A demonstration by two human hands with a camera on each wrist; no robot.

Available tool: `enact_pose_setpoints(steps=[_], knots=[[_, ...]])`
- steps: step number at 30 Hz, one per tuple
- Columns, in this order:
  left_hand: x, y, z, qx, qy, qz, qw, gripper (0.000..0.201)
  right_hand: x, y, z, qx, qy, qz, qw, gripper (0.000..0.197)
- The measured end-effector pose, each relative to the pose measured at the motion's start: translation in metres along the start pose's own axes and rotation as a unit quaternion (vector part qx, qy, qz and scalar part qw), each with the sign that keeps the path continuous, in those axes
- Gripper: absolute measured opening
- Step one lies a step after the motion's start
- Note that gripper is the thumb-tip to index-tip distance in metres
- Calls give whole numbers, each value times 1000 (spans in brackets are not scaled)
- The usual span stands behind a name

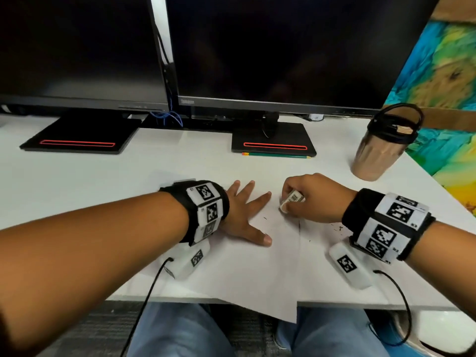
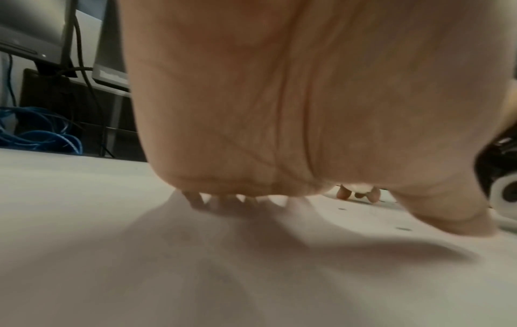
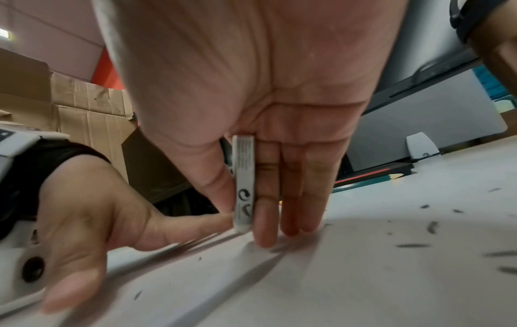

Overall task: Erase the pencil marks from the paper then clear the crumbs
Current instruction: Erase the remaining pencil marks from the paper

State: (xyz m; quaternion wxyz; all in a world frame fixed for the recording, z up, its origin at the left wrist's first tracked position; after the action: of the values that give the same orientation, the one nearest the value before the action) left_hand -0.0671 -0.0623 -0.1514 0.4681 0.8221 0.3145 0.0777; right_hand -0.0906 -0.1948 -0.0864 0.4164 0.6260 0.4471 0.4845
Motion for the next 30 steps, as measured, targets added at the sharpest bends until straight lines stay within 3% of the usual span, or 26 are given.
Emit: enact_pose_setpoints(steps=[8, 12, 19, 23, 27, 30], knots=[[-22, 1, 11, -17, 39, 9, 999, 109, 18, -8, 8, 30, -6, -39, 999, 5], [-24, 3, 8, -6, 44, 7, 999, 106, 24, -20, -4, 73, 40, -29, 996, 5], [-31, 8, 2, 12, 56, 43, 997, 104, 28, -27, -12, 65, 74, -24, 995, 7], [-30, 9, 2, 0, 56, 43, 997, 108, 15, -17, -9, 41, 50, -10, 998, 7], [-28, 9, 4, 10, 58, 49, 997, 106, 27, -29, -17, 61, 99, -23, 993, 7], [-28, 8, 4, 0, 56, 48, 997, 110, 16, -18, -10, 30, 72, -14, 997, 8]])
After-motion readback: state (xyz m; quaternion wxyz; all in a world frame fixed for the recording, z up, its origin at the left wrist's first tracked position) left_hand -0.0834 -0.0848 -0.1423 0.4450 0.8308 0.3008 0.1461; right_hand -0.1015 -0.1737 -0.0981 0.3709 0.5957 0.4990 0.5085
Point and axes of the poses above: each hand's wrist, its own z-axis towards the middle knuckle, its own y-axis out of the back of the hand, x = y × z, the point moved 8 cm from there along z, towards the middle knuckle, and after that the axes turned 15 degrees about -y, right-handed, at the moved point
